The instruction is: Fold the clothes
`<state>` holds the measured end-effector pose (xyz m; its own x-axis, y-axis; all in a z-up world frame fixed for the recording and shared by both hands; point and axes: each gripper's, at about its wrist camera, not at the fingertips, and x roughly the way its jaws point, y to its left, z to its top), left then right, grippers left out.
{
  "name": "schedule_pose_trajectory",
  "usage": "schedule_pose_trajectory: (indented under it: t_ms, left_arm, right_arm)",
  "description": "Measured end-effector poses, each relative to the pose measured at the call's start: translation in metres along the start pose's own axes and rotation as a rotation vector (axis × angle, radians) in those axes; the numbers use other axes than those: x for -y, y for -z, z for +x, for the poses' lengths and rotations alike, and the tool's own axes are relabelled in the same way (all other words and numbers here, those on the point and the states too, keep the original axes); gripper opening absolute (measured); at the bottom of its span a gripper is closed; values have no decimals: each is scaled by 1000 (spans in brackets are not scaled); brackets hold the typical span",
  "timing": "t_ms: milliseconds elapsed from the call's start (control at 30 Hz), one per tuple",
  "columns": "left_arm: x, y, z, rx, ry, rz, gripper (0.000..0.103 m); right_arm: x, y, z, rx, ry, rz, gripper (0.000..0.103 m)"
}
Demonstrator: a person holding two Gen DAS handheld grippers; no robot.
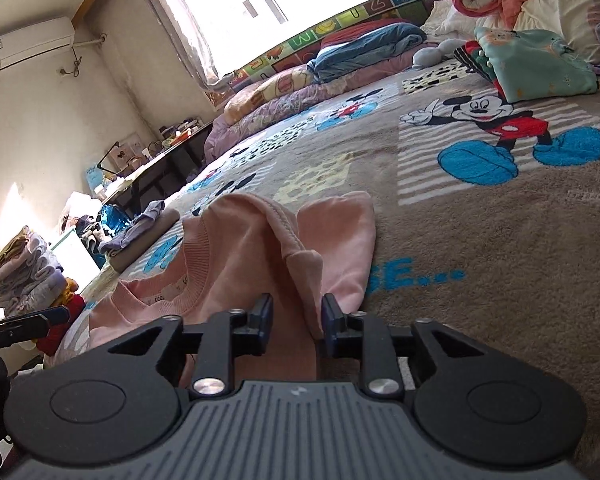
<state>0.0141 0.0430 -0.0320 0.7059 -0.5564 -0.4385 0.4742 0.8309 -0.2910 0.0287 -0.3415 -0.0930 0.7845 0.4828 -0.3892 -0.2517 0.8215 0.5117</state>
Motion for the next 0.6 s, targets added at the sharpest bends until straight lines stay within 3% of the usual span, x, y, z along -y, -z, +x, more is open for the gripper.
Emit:
schedule_pose_trajectory:
  t_ms: [33, 200, 400, 600]
  left_arm:
    - [-2, -2, 1, -2, 14, -8, 59]
    - [-4, -9, 15, -52, 38, 34, 63]
    - [-11, -15, 40, -148, 47, 61, 63]
    - [-11, -18, 55, -208, 73, 69, 63]
  right_arm:
    - [-1, -3, -5, 27, -4, 2, 55]
    - [-13, -28, -9, 51, -46, -84, 60]
    - [-47, -65, 16, -65, -98, -309, 63]
    - [-63, -81, 48, -210, -112, -469, 65]
